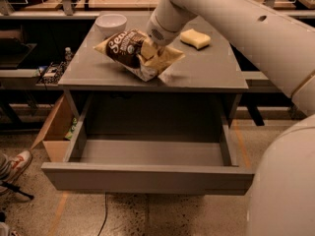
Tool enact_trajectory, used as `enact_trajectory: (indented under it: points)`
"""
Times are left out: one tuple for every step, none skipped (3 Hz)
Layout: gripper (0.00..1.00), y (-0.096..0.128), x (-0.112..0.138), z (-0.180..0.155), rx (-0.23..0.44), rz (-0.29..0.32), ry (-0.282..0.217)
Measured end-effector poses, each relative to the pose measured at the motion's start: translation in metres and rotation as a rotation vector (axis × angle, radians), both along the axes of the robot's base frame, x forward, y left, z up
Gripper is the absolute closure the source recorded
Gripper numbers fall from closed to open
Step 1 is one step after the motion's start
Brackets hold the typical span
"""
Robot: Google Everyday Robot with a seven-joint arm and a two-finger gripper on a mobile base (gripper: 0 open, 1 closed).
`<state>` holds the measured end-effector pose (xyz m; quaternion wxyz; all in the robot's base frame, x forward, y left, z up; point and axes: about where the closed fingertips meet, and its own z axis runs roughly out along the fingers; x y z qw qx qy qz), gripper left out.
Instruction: Pick brown chip bag from top drawer and place on counter
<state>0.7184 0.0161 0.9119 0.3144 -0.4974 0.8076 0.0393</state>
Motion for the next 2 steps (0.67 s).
enact_trajectory:
  points:
    - [0.82, 0.0013, -0.0002, -0.0019, -0.001, 0.002, 0.003]
    - [0.59, 0.0025, -0.0002, -0.0037, -0.002, 0.004, 0.006]
